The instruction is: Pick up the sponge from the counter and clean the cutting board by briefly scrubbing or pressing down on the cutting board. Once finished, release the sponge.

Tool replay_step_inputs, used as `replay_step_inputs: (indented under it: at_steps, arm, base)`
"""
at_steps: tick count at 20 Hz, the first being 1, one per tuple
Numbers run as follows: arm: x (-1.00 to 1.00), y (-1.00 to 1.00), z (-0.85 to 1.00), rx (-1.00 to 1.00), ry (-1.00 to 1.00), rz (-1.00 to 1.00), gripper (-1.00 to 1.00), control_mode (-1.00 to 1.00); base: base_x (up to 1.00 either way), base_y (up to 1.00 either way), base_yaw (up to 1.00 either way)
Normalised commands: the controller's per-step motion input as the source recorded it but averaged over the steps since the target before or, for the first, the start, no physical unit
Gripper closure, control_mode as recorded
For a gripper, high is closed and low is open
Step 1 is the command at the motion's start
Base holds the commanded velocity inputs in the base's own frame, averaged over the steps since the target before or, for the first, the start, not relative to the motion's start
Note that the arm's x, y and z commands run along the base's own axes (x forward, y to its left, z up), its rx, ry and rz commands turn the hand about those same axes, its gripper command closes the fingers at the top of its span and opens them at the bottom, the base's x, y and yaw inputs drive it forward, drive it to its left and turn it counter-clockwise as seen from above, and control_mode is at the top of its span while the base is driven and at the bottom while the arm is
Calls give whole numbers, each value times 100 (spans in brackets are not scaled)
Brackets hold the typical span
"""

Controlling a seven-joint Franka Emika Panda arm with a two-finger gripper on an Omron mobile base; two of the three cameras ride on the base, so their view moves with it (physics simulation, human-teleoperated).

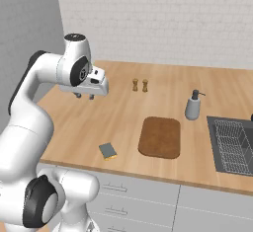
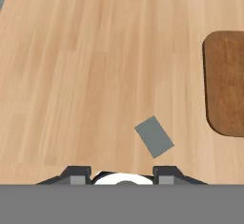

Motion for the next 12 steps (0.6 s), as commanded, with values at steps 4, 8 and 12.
replay_step_inputs:
  at_steps: [4,8,12]
  arm:
    - [0,0,0,-1,0,0,-100,-100]
    - [0,0,0,0,0,0,-100,-100]
    - [0,0,0,0,0,0,-100,-100]
  base:
    - [0,0,0]
    - [0,0,0]
    - [0,0,0]
